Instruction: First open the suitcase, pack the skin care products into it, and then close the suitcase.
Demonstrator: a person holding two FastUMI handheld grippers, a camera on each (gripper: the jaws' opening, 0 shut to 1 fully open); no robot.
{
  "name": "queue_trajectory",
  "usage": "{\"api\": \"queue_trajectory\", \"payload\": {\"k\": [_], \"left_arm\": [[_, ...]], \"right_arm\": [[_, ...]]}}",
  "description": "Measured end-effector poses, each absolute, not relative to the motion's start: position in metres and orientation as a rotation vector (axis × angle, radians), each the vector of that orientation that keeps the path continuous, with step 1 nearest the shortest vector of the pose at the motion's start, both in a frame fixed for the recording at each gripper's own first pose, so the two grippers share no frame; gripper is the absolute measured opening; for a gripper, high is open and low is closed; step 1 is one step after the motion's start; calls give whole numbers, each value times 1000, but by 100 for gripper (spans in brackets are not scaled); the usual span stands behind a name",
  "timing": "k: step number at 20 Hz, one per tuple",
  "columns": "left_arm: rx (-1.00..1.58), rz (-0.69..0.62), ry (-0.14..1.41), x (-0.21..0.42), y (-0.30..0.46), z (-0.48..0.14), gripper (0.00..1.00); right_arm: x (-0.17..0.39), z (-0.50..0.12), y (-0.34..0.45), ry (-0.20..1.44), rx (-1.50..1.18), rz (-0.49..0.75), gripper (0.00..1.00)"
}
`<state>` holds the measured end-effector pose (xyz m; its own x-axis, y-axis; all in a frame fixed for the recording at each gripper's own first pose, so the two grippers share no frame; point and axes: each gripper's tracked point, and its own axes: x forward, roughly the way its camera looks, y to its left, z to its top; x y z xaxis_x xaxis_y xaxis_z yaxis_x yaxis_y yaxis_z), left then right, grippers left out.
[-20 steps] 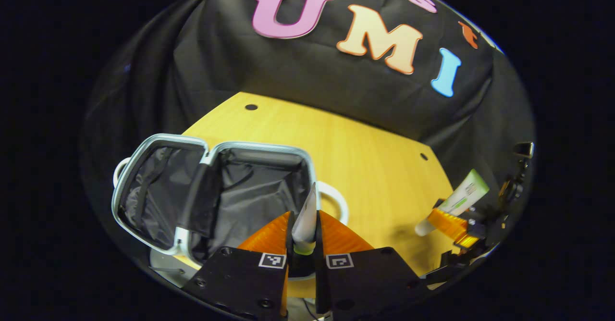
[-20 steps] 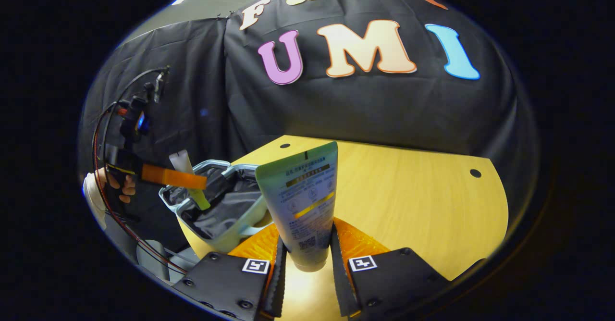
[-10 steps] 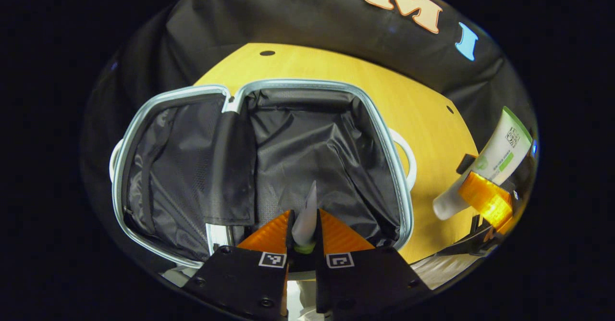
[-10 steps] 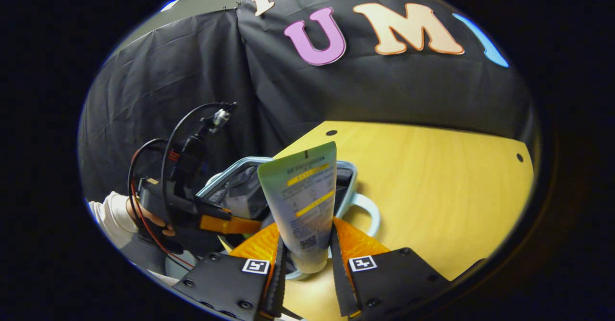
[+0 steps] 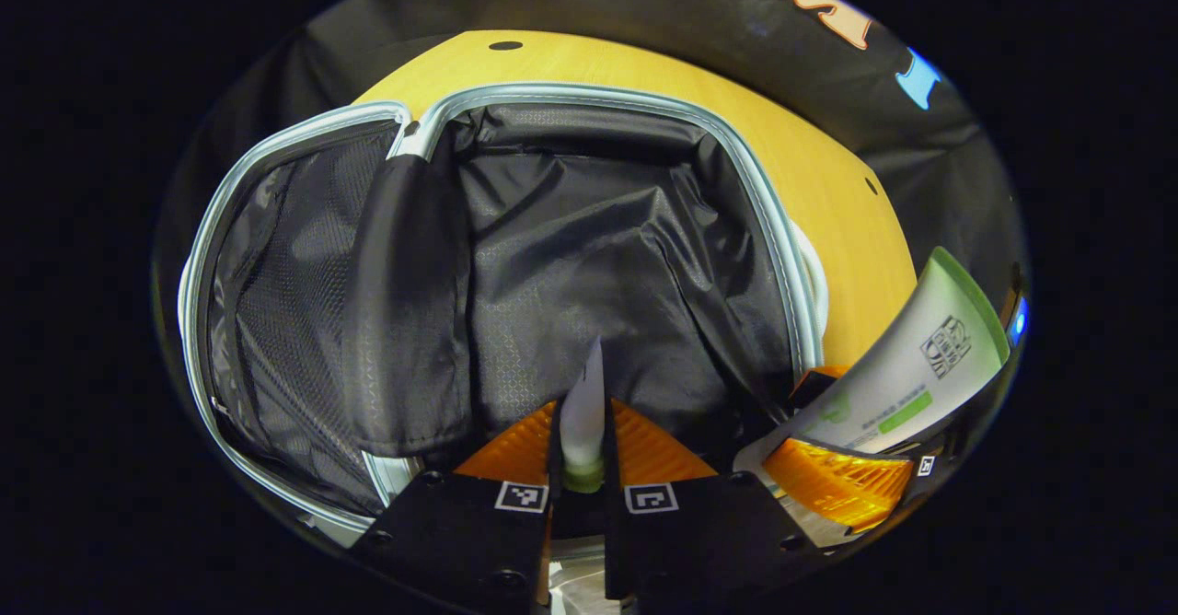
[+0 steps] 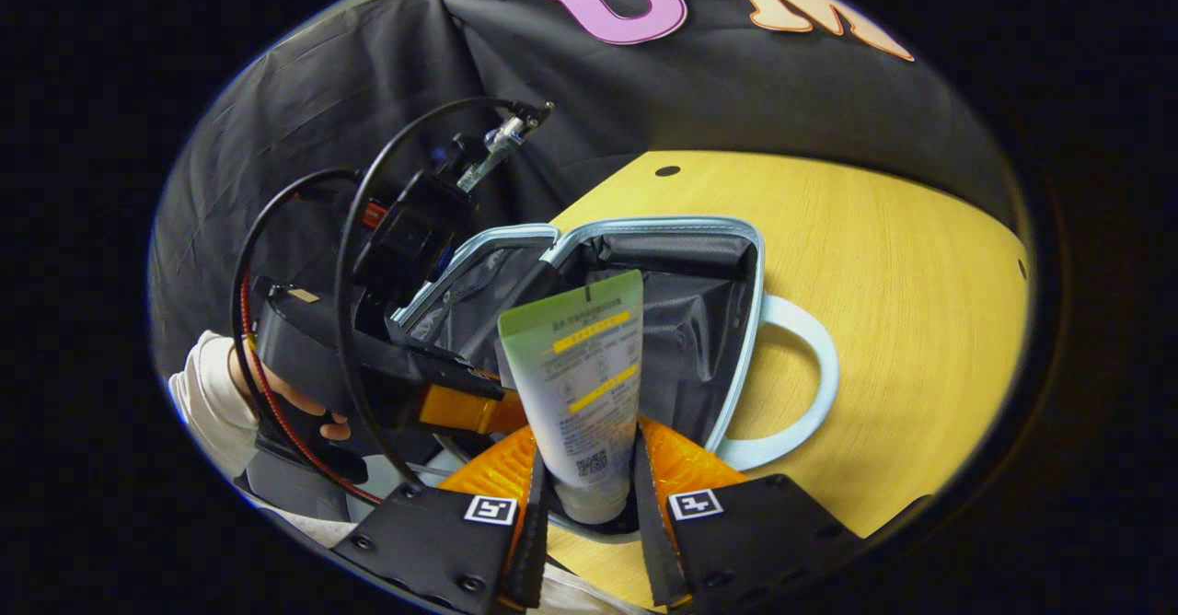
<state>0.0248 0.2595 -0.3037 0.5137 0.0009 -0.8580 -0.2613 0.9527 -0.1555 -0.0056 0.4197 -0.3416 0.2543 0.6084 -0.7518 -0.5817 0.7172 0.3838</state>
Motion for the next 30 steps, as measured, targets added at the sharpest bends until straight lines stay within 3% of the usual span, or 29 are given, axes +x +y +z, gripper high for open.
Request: {"api": "queue_trajectory", "payload": {"k": [5,6,9,10,12,13,15,16,17,18,19,20,23,25,26,27,30], "left_arm": [[-274,158,1007,26,261,-290,19],[-286,151,997,25,259,-283,29],[-299,144,942,22,262,-255,43],[-300,143,919,19,264,-245,55],[-297,137,874,15,272,-225,72],[-293,142,852,12,279,-216,91],[-301,160,819,5,290,-198,92],[-316,167,808,0,297,-191,92],[-333,177,794,-5,304,-185,93],[-350,187,779,-9,312,-178,92],[-363,200,764,-14,323,-173,93],[-371,219,749,-20,335,-168,92],[-376,299,703,-37,383,-152,93],[-385,370,677,-47,423,-150,93],[-394,401,665,-52,442,-149,97],[-404,433,661,-59,462,-150,93],[-426,524,642,-78,517,-157,93]], "right_arm": [[-3,-360,418,1094,19,769,45],[-3,-363,416,1104,10,763,45],[-2,-367,419,1116,0,755,45],[-3,-369,421,1121,-5,752,41],[-4,-372,425,1131,1,753,45],[-4,-373,426,1138,3,750,46],[-5,-375,431,1145,12,747,48],[-5,-374,432,1143,18,745,43],[-4,-374,433,1145,23,741,48],[-4,-371,435,1148,37,741,40],[-4,-371,434,1146,45,736,54],[-4,-370,436,1144,61,737,45],[0,-354,444,1103,132,737,86],[8,-342,443,1051,157,722,98],[12,-335,442,1029,175,712,98],[17,-327,440,1008,197,702,98],[33,-303,421,946,246,649,98]]}}
